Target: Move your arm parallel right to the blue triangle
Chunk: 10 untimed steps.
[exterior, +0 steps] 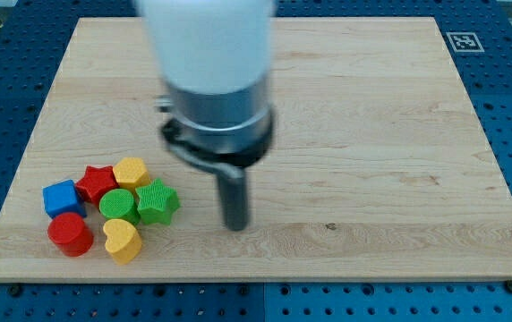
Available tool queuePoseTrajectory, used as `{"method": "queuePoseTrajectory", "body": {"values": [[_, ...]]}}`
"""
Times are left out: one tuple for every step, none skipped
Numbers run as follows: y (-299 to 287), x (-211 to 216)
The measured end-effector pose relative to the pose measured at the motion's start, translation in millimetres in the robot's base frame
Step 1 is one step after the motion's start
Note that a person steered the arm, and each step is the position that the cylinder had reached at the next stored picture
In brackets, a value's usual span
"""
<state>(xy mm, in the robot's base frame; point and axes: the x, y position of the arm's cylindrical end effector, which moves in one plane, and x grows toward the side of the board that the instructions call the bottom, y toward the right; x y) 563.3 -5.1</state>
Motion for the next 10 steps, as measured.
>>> {"method": "queuePoseTrajectory", "body": {"values": [[63,-27],[112,-62],[127,-73],[127,-73],[150,-92],[166,-147],[154,-212],[108,-267],[94,-278],[70,-279]]}}
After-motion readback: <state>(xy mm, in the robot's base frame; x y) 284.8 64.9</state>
